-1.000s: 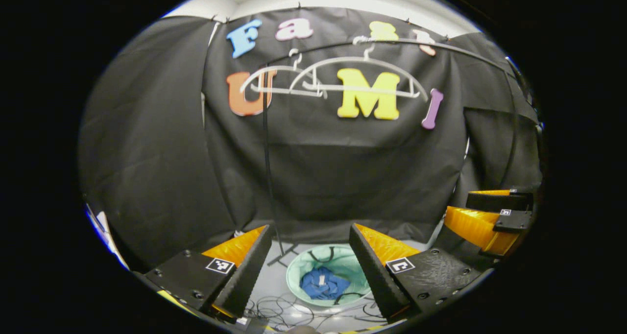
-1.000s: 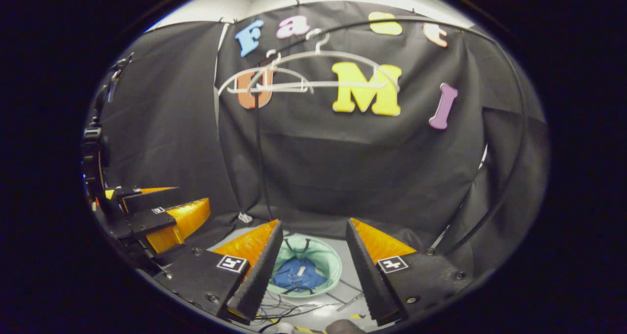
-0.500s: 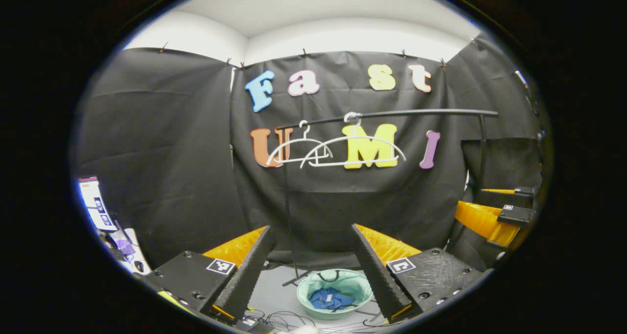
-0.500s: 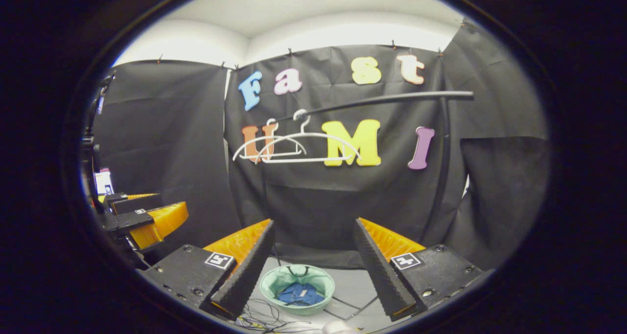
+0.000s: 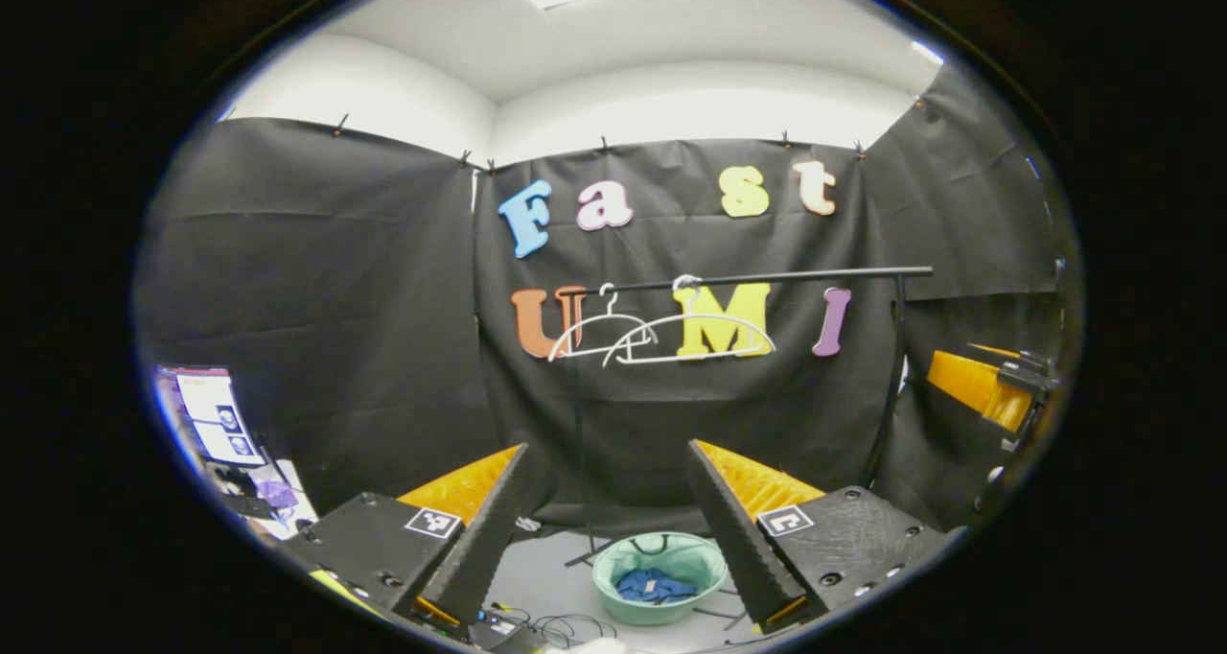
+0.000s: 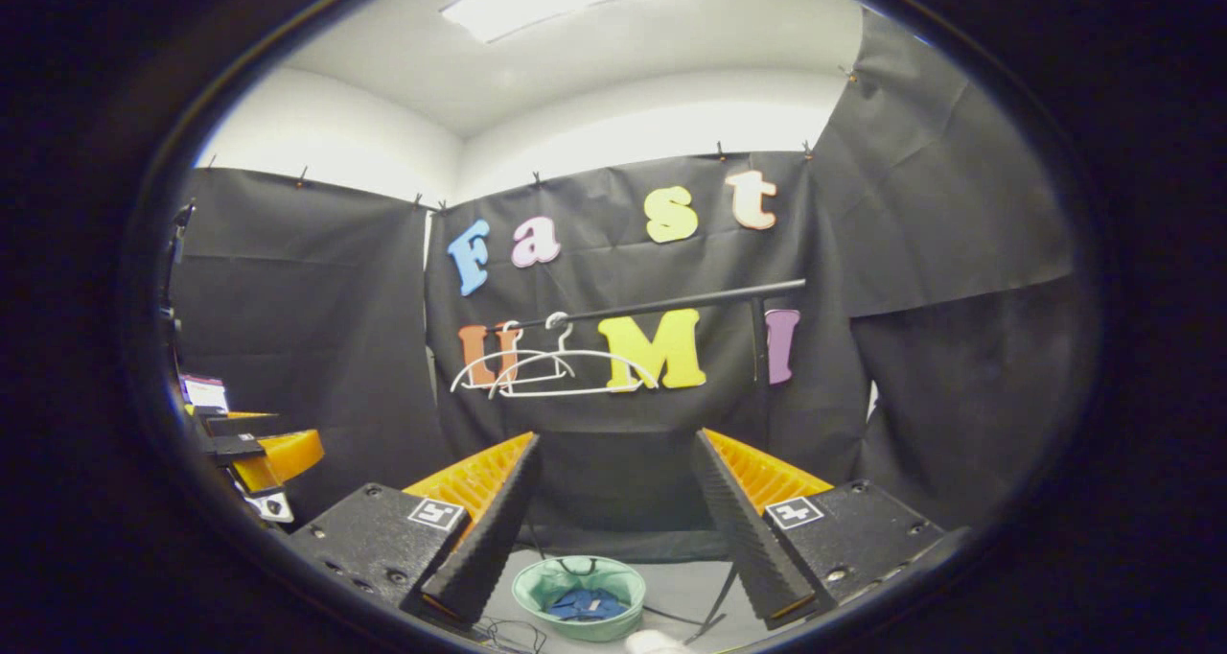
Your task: Grasp the clothes on the hanger with both hands and then place them into the laundry hamper below.
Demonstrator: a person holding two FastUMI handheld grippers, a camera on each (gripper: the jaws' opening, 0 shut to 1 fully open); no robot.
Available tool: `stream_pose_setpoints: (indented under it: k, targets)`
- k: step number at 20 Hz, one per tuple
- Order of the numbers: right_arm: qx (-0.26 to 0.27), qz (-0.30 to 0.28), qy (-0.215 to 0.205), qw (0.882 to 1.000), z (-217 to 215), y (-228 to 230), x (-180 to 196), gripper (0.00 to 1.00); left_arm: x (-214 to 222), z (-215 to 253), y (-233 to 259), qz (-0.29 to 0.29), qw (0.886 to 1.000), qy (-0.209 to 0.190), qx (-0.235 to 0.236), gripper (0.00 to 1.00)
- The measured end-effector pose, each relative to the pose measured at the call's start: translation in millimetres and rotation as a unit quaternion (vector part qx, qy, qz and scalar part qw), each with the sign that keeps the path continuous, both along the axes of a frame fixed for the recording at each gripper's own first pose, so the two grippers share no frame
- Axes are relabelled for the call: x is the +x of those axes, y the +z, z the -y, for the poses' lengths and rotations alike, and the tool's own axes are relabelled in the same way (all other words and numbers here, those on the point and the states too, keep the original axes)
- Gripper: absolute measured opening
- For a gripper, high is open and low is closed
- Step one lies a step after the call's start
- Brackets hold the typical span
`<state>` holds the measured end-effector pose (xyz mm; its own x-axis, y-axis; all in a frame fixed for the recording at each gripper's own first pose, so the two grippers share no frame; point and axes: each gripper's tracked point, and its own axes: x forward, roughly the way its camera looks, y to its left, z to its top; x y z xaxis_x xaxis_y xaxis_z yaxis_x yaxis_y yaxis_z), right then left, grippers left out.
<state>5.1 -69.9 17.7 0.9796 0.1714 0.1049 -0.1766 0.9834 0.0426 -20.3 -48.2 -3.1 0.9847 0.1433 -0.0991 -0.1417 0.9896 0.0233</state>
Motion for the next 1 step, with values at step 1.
stream_pose_setpoints:
  k: [1]
  targets:
    - [-0.001,0.000,0.001,1.000,-7.7,-1.3,-2.8,0.99,1.1,-5.5,1.4,0.003,1.000,-0.003,0.004,0.97]
